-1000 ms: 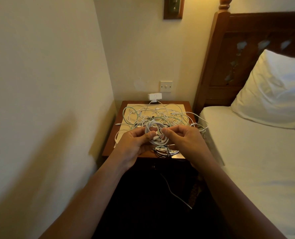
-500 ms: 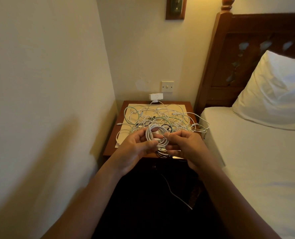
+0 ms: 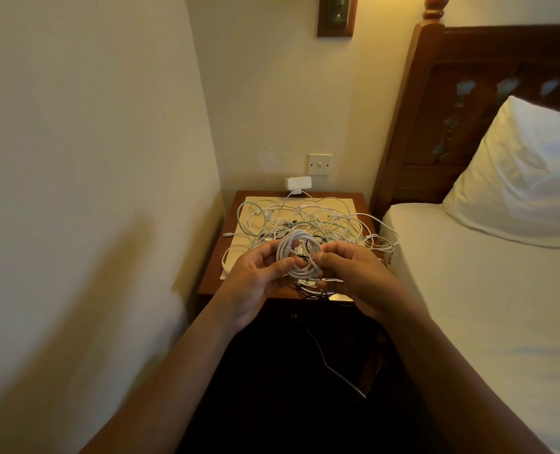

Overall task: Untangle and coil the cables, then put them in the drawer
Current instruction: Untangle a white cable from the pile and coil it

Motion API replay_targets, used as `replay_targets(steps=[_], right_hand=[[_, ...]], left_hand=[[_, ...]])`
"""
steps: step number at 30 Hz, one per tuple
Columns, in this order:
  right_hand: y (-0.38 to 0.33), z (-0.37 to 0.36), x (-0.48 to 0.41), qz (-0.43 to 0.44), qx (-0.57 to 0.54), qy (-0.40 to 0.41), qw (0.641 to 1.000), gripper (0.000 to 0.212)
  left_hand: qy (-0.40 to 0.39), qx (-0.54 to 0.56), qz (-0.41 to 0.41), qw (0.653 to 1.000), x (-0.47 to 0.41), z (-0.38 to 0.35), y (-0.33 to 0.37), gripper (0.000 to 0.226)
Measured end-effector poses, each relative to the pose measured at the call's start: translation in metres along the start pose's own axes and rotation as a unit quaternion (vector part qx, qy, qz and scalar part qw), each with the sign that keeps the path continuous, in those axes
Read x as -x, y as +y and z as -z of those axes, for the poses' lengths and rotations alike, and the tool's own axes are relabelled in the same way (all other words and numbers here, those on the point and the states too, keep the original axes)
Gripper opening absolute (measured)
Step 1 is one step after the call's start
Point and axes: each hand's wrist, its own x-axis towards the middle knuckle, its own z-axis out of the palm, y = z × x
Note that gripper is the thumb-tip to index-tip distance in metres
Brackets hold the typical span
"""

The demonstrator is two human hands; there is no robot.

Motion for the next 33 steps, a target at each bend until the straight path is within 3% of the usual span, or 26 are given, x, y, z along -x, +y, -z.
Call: replay_targets(steps=[4, 9, 13, 16, 19, 23, 27, 29, 32, 33], right_hand=[[0.004, 0.003, 0.002, 0.01, -0.017, -0.023, 1.0, 0.029], [0.017, 0.004, 0.005, -0.001, -0.046, -0.071, 0.996, 0.007], [0.027, 0.005, 0.009, 0.0, -0.043, -0.074, 0.996, 0.005], [0.031, 0.006, 0.01, 0.02, -0.032, -0.064, 0.997, 0.005], [0.033, 0.005, 0.011, 0.023, -0.058, -0.061, 0.996, 0.008], [0.041, 0.001, 0.011, 0.04, -0.069, -0.013, 0.997, 0.019], [0.051, 0.001, 0.005, 0.025, -0.072, -0.035, 0.996, 0.018], [0.054, 0.002, 0.002, -0.008, -0.092, -0.057, 0.994, 0.013], [0.06, 0.001, 0.0, -0.038, -0.129, -0.089, 0.987, 0.019], [0.061, -0.001, -0.002, -0.038, -0.131, -0.092, 0.986, 0.021]], left_hand=[[0.003, -0.018, -0.015, 1.0, 0.001, -0.001, -0.004, 0.036], [-0.01, 0.084, 0.01, 0.996, 0.003, -0.005, -0.003, 0.04], [-0.034, 0.146, 0.047, 0.988, 0.009, -0.011, -0.007, 0.015], [-0.036, 0.204, 0.071, 0.976, 0.014, -0.015, -0.012, 0.013], [-0.043, 0.196, 0.08, 0.976, 0.016, -0.016, -0.014, 0.019], [0.007, 0.158, 0.071, 0.985, 0.013, -0.007, -0.019, 0.028], [0.022, 0.127, 0.111, 0.985, 0.016, 0.002, -0.021, 0.024], [-0.003, 0.094, 0.129, 0.987, 0.022, 0.007, -0.021, 0.026], [-0.068, 0.152, 0.124, 0.978, 0.028, 0.015, -0.025, 0.048], [-0.069, 0.16, 0.119, 0.977, 0.03, 0.016, -0.025, 0.045]])
